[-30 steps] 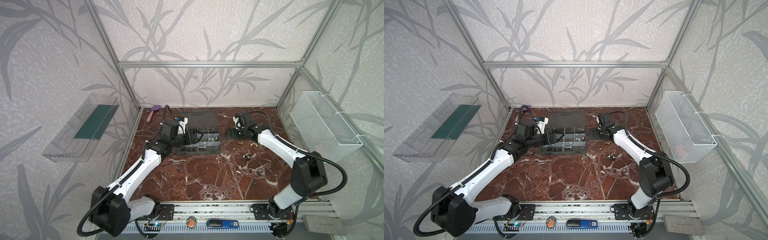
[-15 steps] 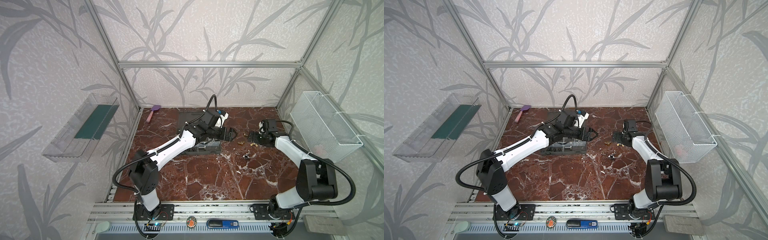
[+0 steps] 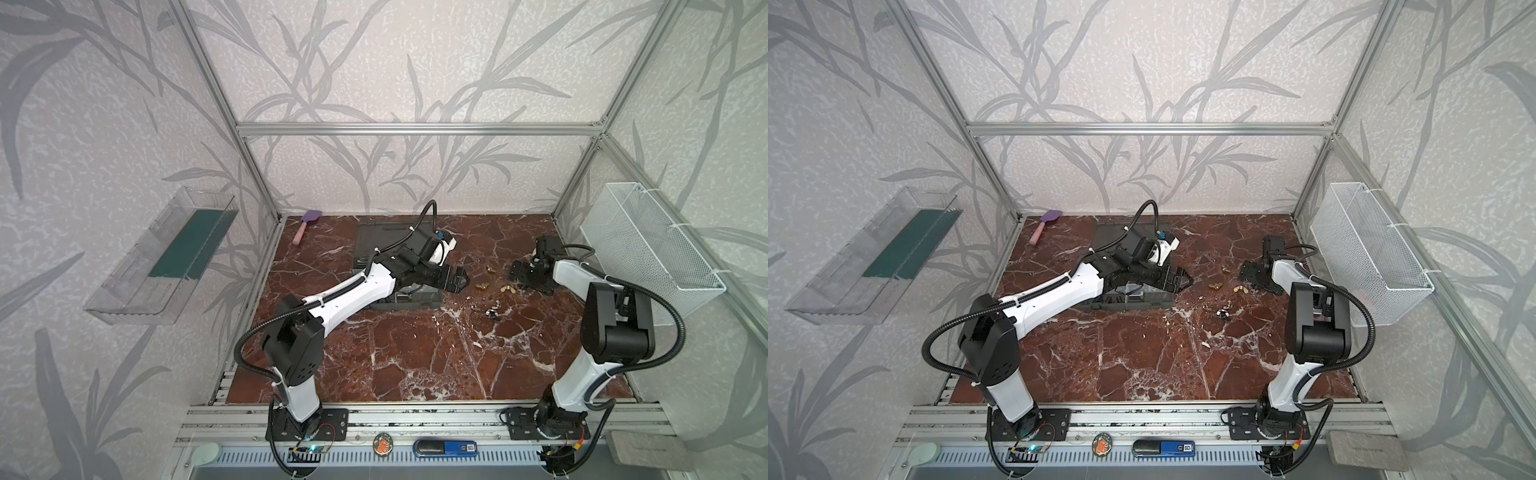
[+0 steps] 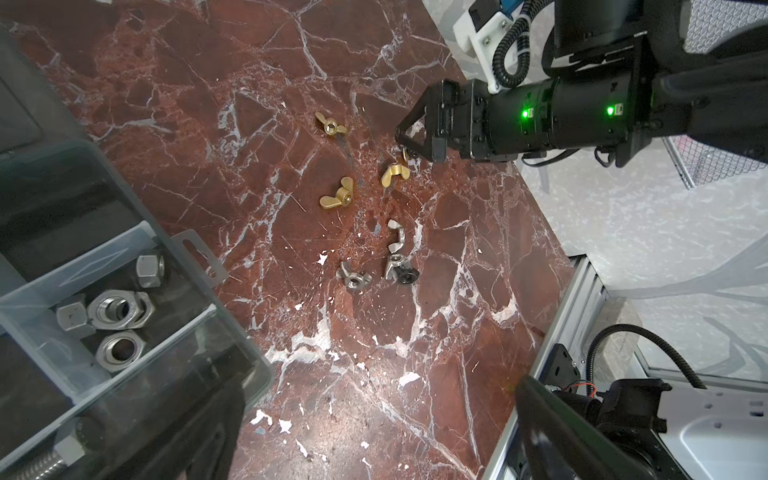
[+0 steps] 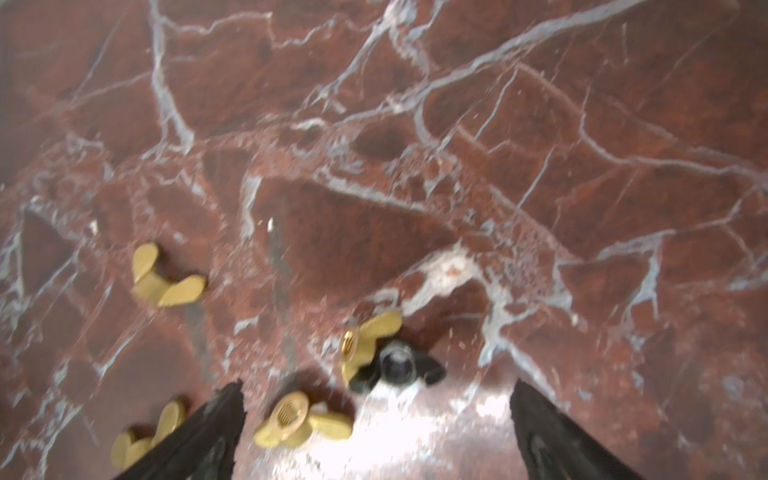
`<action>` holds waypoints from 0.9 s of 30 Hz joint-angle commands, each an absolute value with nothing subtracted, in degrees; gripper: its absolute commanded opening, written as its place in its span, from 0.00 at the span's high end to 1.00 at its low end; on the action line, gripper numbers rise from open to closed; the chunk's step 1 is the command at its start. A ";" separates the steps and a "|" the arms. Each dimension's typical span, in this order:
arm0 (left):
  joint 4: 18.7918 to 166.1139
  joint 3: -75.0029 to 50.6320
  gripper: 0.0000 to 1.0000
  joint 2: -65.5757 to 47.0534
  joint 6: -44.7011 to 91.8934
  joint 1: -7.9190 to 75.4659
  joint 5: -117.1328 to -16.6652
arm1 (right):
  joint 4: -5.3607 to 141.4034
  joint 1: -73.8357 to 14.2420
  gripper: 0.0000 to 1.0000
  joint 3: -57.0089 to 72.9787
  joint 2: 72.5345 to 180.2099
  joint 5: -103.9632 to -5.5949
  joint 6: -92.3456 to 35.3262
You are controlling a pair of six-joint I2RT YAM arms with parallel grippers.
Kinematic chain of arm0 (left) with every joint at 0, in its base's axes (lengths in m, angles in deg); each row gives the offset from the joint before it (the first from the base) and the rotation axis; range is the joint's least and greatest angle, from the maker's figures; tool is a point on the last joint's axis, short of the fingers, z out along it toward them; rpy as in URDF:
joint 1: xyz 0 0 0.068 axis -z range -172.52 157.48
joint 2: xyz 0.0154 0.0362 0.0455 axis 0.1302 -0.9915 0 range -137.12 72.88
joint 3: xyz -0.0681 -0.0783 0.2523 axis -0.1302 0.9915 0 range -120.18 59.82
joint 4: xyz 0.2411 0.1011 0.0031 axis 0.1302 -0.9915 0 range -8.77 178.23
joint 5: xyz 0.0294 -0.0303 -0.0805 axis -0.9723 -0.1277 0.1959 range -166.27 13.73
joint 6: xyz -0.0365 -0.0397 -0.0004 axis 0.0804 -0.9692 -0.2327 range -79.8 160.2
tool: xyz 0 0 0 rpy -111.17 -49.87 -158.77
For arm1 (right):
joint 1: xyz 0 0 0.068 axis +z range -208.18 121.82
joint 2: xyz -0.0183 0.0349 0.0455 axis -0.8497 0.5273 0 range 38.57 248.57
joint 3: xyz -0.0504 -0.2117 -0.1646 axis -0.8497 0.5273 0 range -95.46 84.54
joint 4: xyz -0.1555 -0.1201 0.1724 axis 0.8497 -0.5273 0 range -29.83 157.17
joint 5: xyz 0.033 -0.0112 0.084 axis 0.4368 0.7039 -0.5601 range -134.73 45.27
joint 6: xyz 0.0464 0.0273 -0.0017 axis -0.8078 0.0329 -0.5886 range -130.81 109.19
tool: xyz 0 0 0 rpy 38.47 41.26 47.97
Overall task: Sort the screws and nuts into containers
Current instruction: 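Position the right gripper above the brass wing nuts while the left gripper hovers nearby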
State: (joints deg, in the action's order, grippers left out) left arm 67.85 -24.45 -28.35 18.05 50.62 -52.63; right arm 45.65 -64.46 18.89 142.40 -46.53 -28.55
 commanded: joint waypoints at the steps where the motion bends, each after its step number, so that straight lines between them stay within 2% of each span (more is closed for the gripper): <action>1: 68.32 -23.25 0.01 -25.88 19.29 50.99 -53.70 | 44.16 -64.01 0.01 16.32 145.28 -49.63 -27.40; 12: 68.18 -23.25 0.00 -26.08 19.02 51.03 -54.25 | 43.09 -63.03 0.01 11.36 151.07 -56.41 -27.24; 27: 67.76 -23.46 0.01 -26.11 19.11 50.99 -54.65 | 43.54 -53.43 0.00 16.28 143.70 -55.45 -29.05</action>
